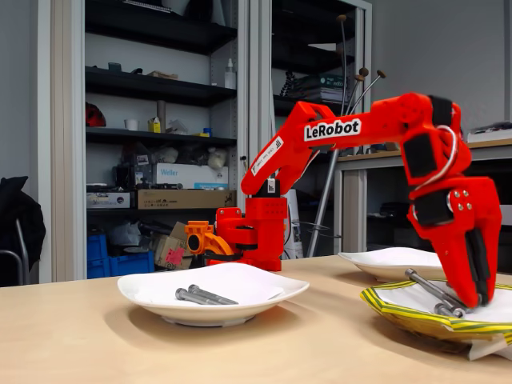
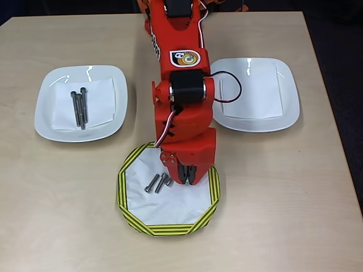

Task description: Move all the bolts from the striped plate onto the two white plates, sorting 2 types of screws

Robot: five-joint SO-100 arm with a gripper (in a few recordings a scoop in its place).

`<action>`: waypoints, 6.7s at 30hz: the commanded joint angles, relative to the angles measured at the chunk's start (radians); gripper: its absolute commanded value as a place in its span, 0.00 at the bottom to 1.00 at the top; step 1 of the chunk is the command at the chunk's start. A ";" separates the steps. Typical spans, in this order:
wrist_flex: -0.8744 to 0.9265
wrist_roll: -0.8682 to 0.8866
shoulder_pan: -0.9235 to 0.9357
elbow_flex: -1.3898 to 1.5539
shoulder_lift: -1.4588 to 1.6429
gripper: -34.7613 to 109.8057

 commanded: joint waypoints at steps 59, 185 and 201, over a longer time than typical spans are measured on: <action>-0.204 0.261 -0.264 0.782 0.698 0.38; -0.518 -0.046 0.107 0.597 0.288 0.34; -0.347 -0.089 0.153 0.351 0.155 0.24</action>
